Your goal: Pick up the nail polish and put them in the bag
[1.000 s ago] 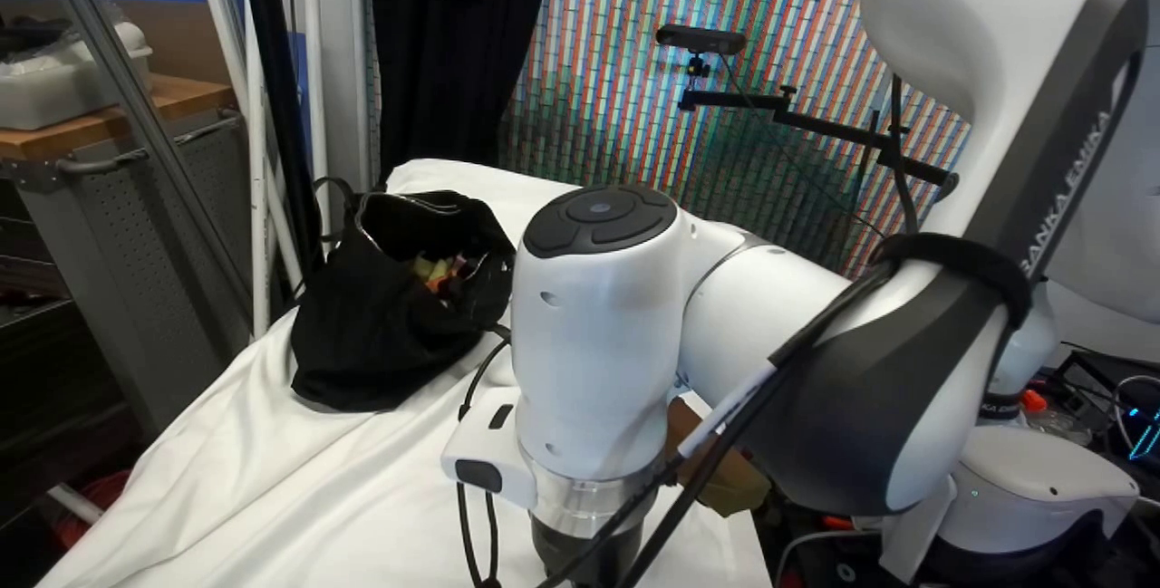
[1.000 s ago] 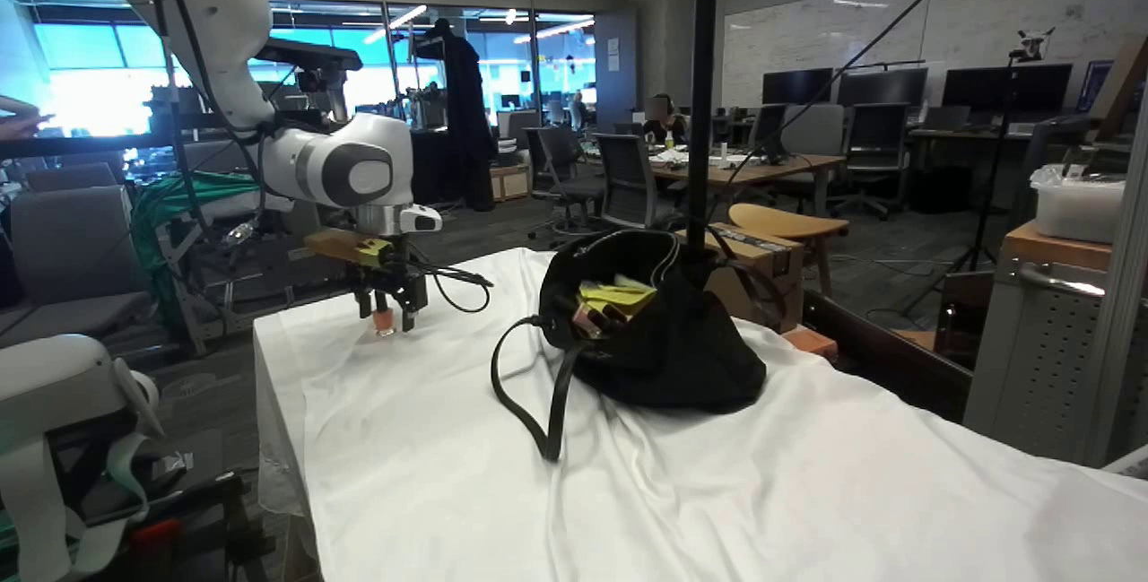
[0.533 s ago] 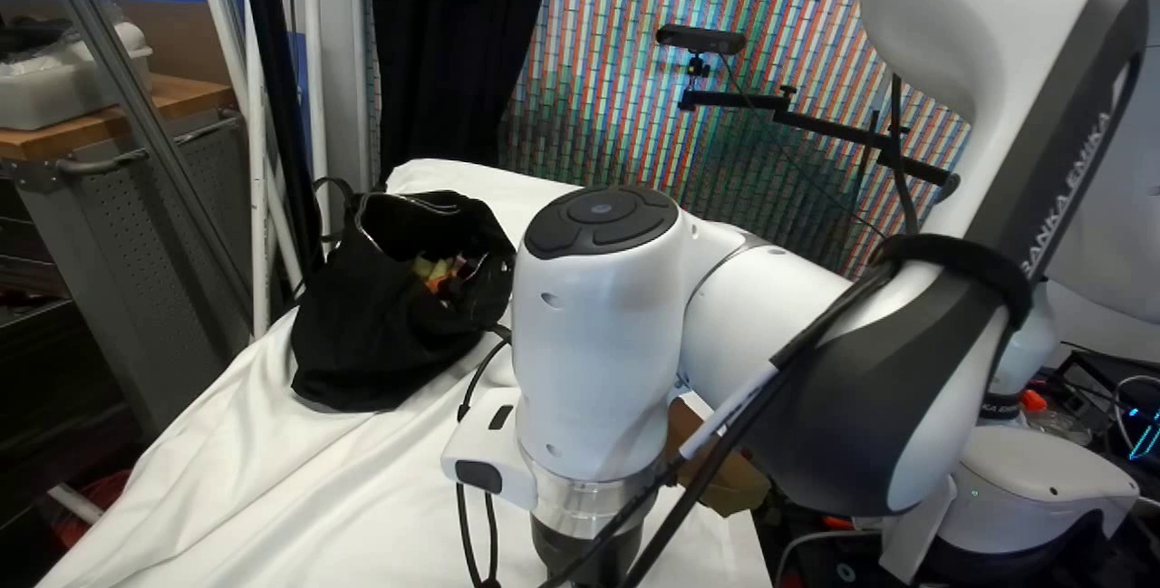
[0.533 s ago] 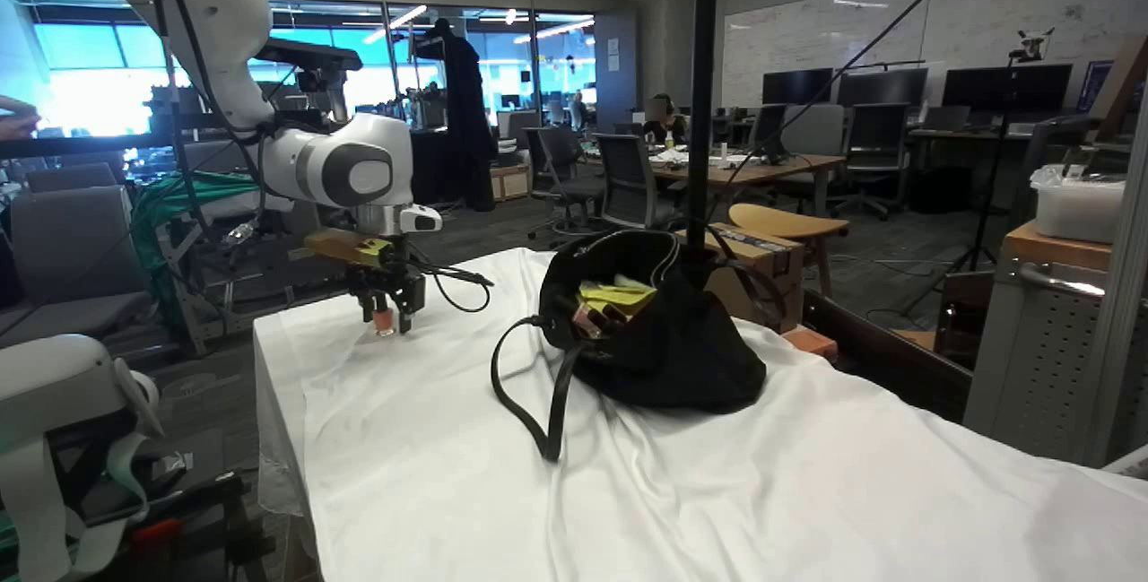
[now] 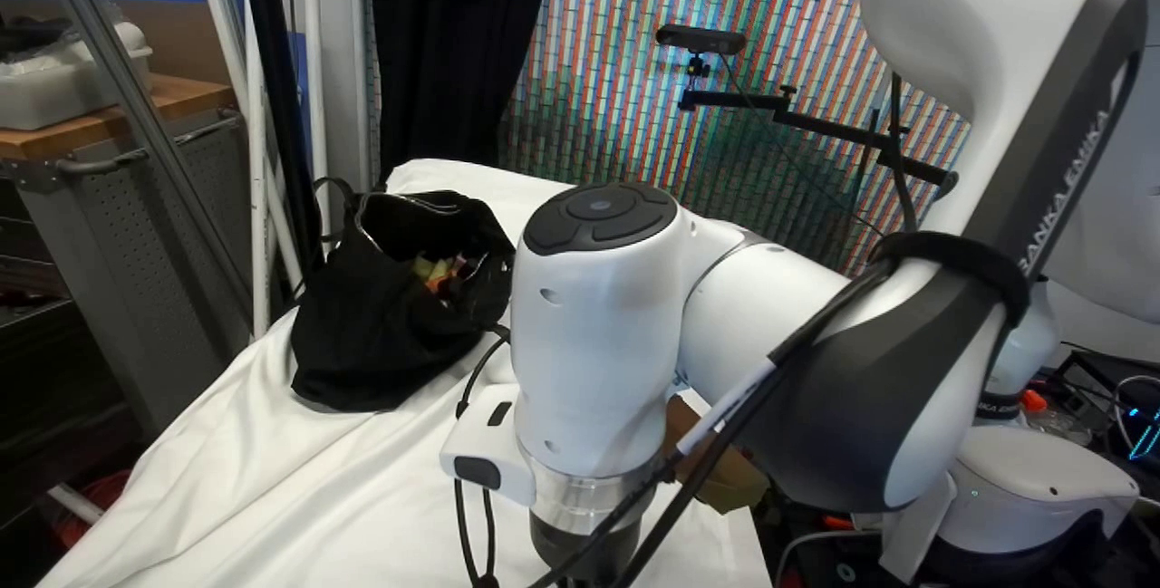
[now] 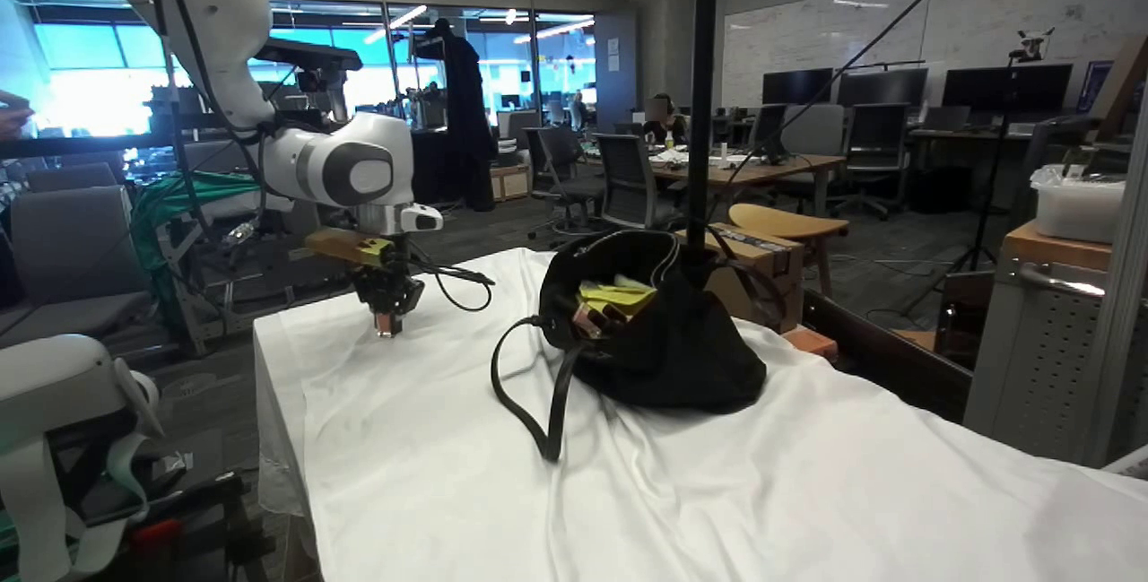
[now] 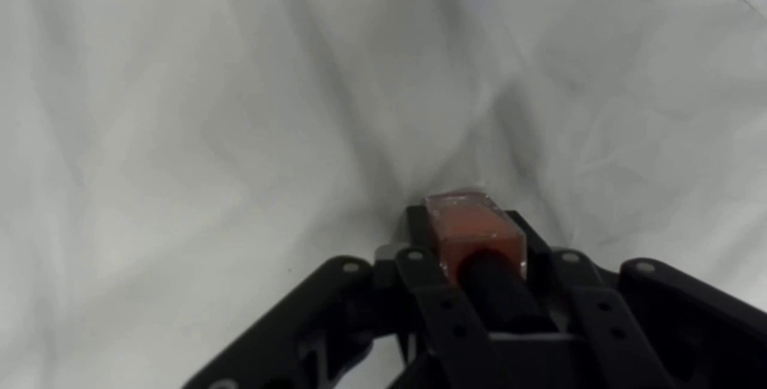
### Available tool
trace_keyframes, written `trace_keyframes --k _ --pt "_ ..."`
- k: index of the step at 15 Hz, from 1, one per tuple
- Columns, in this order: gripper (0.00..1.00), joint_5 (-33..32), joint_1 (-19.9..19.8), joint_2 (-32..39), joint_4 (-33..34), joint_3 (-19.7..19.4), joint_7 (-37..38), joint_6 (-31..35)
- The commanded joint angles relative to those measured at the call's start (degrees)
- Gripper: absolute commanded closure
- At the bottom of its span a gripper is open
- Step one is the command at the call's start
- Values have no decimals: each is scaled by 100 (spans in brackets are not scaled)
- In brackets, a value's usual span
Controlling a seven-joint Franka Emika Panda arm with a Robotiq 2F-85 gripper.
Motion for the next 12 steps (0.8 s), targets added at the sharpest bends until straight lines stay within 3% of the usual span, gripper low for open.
trace_keyframes --k 1,12 --pt "83 -83 4 -86 -31 -90 -103 -170" --pt "83 -642 -307 -1197 -101 -711 123 -708"
